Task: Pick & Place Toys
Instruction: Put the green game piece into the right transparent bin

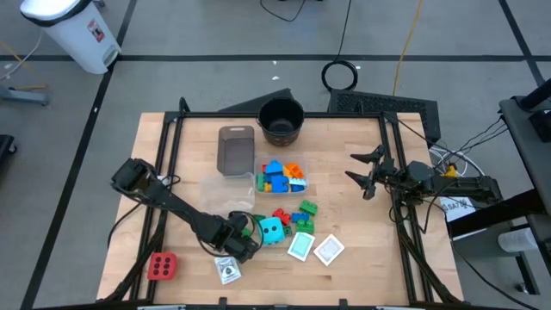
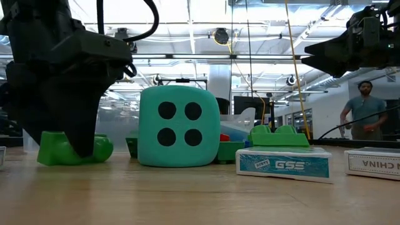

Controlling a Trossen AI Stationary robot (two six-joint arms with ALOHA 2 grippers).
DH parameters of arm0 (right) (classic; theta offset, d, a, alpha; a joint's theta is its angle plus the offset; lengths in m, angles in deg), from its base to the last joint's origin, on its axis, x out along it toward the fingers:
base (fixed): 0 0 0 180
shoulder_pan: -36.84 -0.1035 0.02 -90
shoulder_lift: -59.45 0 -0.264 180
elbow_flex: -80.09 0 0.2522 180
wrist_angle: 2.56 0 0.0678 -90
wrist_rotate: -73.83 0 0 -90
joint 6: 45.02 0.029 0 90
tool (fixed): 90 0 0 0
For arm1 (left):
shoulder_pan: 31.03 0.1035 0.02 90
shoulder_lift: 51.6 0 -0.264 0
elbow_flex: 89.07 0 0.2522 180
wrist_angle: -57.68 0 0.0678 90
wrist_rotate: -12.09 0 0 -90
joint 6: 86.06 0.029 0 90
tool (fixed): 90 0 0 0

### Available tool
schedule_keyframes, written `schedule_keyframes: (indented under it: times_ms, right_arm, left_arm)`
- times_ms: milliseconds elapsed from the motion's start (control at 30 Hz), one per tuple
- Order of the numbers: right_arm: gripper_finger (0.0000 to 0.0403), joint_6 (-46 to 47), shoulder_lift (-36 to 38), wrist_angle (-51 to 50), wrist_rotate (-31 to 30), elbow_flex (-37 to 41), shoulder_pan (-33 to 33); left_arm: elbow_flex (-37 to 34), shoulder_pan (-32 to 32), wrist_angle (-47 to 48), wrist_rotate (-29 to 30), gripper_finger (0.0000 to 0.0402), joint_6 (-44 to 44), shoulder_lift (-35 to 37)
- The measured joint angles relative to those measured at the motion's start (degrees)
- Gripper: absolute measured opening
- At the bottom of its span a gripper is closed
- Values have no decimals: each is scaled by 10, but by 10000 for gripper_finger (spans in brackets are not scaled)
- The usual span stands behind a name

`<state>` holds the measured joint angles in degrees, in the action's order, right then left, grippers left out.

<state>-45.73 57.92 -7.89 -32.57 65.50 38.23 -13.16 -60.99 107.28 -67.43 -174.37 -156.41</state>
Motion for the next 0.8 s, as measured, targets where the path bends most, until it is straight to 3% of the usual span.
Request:
schedule_keyframes:
  times_ms: [300,633,800]
  right_arm:
    - [267,0,0,0,0,0,0]
    - [267,0,0,0,0,0,0]
    - [267,0,0,-1,0,0,0]
  left_arm:
    - [0,3,-4,0,157,12,3]
    - [-1,1,-8,-12,152,35,74]
    - [-1,10,-68,68,130,139,138]
